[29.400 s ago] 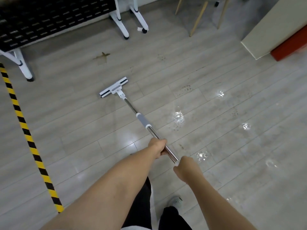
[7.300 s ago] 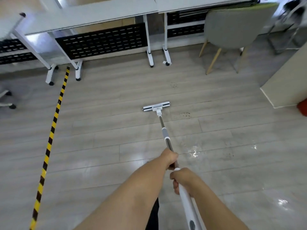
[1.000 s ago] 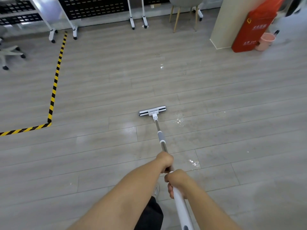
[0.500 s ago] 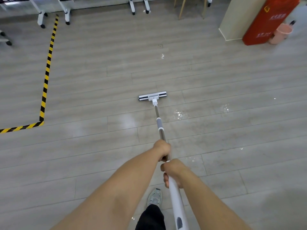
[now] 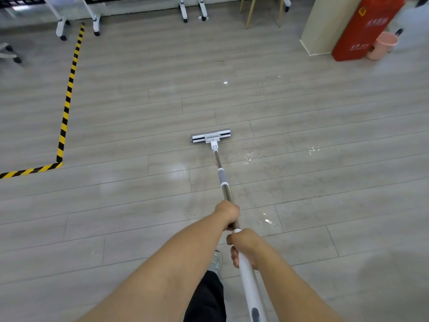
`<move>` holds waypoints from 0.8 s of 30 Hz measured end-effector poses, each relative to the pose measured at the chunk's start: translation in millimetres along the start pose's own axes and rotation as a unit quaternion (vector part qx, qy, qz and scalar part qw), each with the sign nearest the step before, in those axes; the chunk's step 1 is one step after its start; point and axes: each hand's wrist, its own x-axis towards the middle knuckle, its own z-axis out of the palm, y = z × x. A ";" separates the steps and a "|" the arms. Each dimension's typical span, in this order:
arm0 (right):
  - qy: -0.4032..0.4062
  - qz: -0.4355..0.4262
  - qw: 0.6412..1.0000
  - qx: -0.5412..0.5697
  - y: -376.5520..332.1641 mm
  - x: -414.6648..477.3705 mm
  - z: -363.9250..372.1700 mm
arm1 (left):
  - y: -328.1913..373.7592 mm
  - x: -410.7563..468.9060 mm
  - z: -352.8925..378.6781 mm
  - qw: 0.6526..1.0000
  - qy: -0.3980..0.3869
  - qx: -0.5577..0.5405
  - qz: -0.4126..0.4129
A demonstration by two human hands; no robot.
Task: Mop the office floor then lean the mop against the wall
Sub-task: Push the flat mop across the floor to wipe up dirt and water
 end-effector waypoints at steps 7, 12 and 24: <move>0.001 -0.004 1.000 -0.011 159.9 -68.7 -29.7 | -106.8 -98.1 106.6 1.000 0.001 -0.016 -0.008; -0.004 0.015 1.000 -0.018 295.7 -122.2 -54.3 | -192.4 -194.6 190.8 0.999 -0.032 -0.031 -0.004; -0.009 0.029 0.999 -0.041 383.0 -194.7 -46.5 | -262.1 -280.9 229.3 1.000 -0.022 -0.021 -0.004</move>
